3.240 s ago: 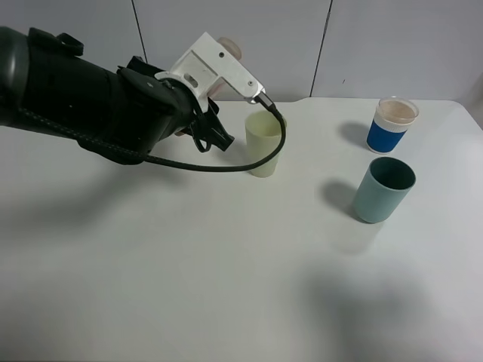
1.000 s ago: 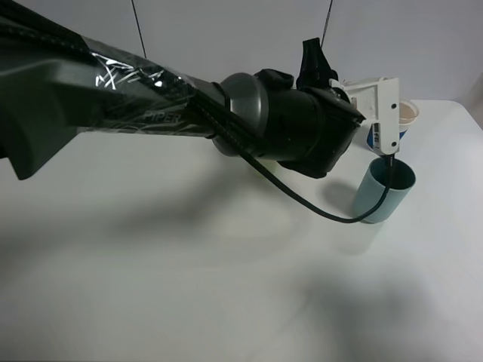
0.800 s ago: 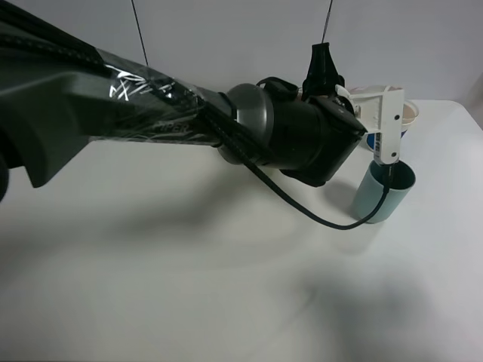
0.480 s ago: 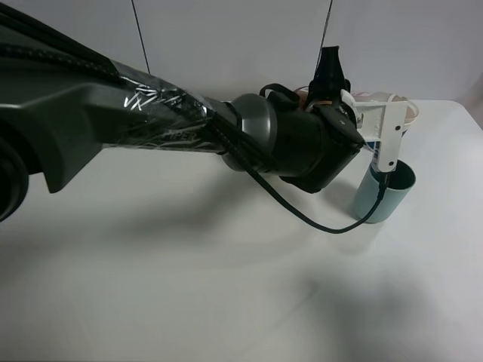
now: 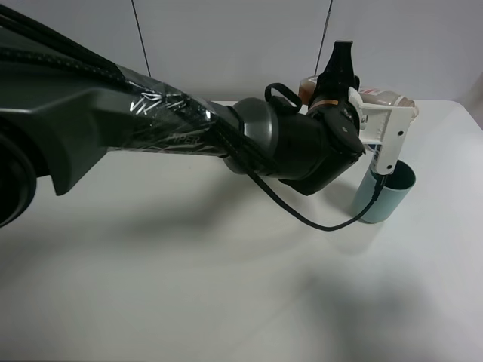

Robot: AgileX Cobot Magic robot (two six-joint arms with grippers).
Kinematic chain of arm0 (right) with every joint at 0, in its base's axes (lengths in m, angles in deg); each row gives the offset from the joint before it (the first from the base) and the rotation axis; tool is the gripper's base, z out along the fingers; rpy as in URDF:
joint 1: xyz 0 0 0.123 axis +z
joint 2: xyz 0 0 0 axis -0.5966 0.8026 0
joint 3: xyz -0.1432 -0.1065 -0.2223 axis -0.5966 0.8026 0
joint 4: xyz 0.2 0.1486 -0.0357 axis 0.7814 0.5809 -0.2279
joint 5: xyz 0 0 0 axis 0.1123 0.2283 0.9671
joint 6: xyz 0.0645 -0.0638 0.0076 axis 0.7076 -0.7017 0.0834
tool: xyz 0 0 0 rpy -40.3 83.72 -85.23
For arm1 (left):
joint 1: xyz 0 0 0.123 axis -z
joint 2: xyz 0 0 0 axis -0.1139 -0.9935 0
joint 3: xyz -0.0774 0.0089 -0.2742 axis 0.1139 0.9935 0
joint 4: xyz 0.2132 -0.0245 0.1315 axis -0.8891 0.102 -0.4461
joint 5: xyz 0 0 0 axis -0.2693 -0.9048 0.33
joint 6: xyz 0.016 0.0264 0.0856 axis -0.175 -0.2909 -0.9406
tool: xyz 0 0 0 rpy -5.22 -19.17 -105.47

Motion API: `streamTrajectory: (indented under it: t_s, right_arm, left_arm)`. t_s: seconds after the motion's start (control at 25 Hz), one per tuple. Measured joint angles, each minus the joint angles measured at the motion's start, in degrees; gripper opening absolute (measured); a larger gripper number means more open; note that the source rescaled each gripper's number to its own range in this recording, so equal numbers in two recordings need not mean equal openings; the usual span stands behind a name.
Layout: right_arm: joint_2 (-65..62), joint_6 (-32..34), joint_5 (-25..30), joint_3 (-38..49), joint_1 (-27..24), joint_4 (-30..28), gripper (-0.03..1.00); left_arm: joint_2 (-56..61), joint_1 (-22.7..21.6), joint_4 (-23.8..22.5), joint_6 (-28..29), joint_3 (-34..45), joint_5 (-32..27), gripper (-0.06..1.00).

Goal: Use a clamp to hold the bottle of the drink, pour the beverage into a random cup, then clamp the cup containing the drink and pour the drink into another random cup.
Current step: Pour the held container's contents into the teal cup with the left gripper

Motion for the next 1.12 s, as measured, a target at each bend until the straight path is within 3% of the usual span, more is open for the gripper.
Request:
streamTrajectory:
  t_s: [0.64, 1.12]
  right_arm:
    - [0.0, 0.0, 0.0, 0.0, 0.0, 0.0, 1.00]
    - [0.0, 0.0, 0.0, 0.0, 0.0, 0.0, 1.00]
  left_arm:
    - [0.0, 0.0, -7.0, 0.0, 0.0, 0.0, 0.06]
    - [0.0, 0.0, -9.8, -0.1, 0.0, 0.6, 0.06]
